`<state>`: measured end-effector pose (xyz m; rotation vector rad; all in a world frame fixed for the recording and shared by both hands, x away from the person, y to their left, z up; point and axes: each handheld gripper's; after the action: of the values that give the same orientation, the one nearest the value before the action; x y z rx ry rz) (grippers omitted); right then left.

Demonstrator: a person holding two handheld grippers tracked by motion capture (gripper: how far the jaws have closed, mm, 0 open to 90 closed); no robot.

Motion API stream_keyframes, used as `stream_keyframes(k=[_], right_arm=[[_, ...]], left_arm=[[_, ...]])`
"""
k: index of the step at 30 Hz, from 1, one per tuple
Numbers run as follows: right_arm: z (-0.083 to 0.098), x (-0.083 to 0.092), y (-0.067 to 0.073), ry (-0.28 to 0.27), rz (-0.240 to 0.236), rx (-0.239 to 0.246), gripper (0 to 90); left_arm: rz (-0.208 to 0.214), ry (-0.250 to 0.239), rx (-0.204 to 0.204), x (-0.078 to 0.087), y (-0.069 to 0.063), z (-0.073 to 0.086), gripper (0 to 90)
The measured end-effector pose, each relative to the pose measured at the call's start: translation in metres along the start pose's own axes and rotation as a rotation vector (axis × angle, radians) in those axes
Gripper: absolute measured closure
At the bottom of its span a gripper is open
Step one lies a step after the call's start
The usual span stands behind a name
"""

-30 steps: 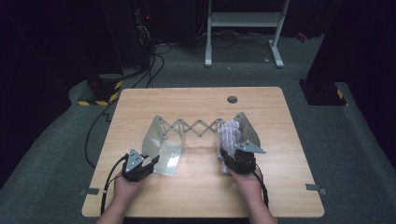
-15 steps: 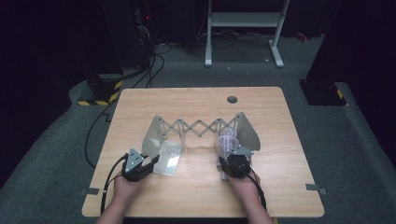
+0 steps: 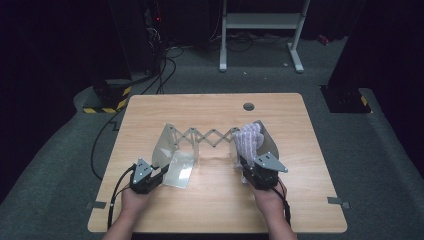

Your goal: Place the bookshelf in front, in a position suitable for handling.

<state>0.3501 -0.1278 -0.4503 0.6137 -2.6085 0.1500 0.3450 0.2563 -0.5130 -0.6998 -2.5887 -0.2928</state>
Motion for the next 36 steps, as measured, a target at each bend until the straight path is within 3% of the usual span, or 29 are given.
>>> stream_keyframes(k=[8, 14, 18, 23, 28, 36], right_arm=[[-0.015, 0.020, 0.011, -0.095, -0.024, 0.021, 64.2], [-0.021, 0.027, 0.027, -0.131, -0.073, 0.069, 64.2], [-0.019, 0.022, 0.040, -0.107, -0.108, 0.102, 64.1], [-0.008, 0.005, 0.051, -0.036, -0.137, 0.128, 64.0], [0.001, -0.008, 0.049, 0.009, -0.129, 0.127, 64.0], [0.013, -0.018, 0.033, 0.064, -0.066, 0.116, 64.0]], left_arm=[[0.000, 0.001, -0.005, 0.000, -0.001, 0.000, 76.2], [0.000, 0.000, -0.003, 0.000, -0.001, 0.000, 77.1], [-0.002, 0.002, -0.003, 0.000, -0.002, 0.000, 77.4], [-0.001, 0.002, -0.009, 0.000, -0.002, 0.000, 77.7], [0.009, 0.003, -0.016, 0.000, -0.003, -0.001, 78.1], [0.027, 0.005, -0.034, 0.000, -0.011, -0.002, 78.7]])
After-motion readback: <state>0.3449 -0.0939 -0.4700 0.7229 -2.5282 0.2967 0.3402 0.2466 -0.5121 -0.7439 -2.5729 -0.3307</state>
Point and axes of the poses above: each handheld gripper's, and its own axes: x roughly backward along the jaws, z roughly out of its underside, y roughly to its left, and after that the axes turned 3 degrees about y, right-handed
